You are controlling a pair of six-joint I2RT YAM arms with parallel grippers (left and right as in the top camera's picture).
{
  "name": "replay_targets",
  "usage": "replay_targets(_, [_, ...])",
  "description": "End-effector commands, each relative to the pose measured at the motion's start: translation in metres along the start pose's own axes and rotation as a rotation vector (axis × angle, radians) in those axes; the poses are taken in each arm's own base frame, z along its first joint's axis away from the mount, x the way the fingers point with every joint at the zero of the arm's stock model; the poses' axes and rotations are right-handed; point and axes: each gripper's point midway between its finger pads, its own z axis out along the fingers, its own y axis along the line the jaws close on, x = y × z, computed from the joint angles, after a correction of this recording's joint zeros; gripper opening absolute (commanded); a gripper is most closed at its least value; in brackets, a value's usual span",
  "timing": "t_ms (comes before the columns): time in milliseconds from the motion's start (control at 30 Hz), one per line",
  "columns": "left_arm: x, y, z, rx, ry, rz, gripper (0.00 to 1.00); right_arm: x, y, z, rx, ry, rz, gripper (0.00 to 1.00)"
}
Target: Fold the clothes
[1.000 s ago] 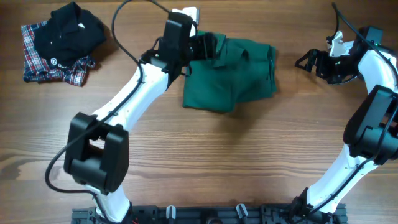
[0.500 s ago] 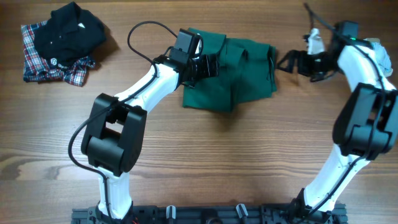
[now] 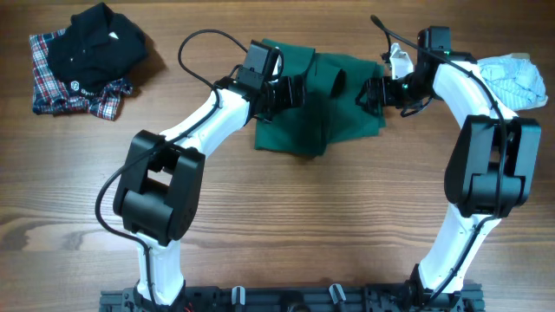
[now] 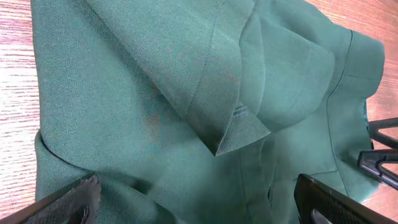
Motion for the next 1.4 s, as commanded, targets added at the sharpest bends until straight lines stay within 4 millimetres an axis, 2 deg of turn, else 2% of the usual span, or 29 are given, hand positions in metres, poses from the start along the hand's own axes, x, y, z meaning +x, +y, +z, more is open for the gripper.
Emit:
replay_targets(0, [0.0,0.001,0.0,0.01,0.006,-0.011,1.0,0.012,-0.008,0.017,0.008,0.043,0.052,1.0])
replay_targets(467, [-0.004,0.007,-0.001,0.005,0.0,-0.022,1.0,0.025,0.014,0.052,-0.073,0.108,0.061,1.0])
replay_targets(567, [-0.004,0.007,-0.001,0.004,0.0,-0.022,1.0,0.033,0.025,0.07,-0.078,0.149,0.061,0.97])
replay_targets(667, [-0.003,0.007,-0.001,0.004,0.001,-0.022,1.0,0.036,0.022,0.073,-0.05,0.161,0.075,0.84])
replay_targets(700, [-0.003,0.008,-0.002,0.003,0.002,-0.022,1.0,0.037,0.02,0.074,-0.038,0.164,0.092,0.7])
replay_targets(767, [-0.003,0.008,-0.002,0.001,0.004,-0.024,1.0,0.037,0.019,0.074,-0.035,0.163,0.106,0.51])
replay_targets(800, [-0.002,0.008,-0.002,0.0,0.006,-0.024,1.0,0.036,0.017,0.074,-0.025,0.161,0.116,0.45])
replay_targets(1067, [-0.001,0.012,-0.002,-0.01,0.016,-0.032,1.0,0.03,0.008,0.069,0.045,0.146,0.192,0.08])
replay_targets(1133, [-0.001,0.016,-0.003,-0.016,0.02,-0.039,1.0,0.025,0.003,0.063,0.088,0.136,0.22,0.04])
replay_targets(1367, [-0.01,0.045,-0.01,-0.054,0.017,-0.095,1.0,0.001,-0.007,0.025,0.208,0.083,0.264,0.04])
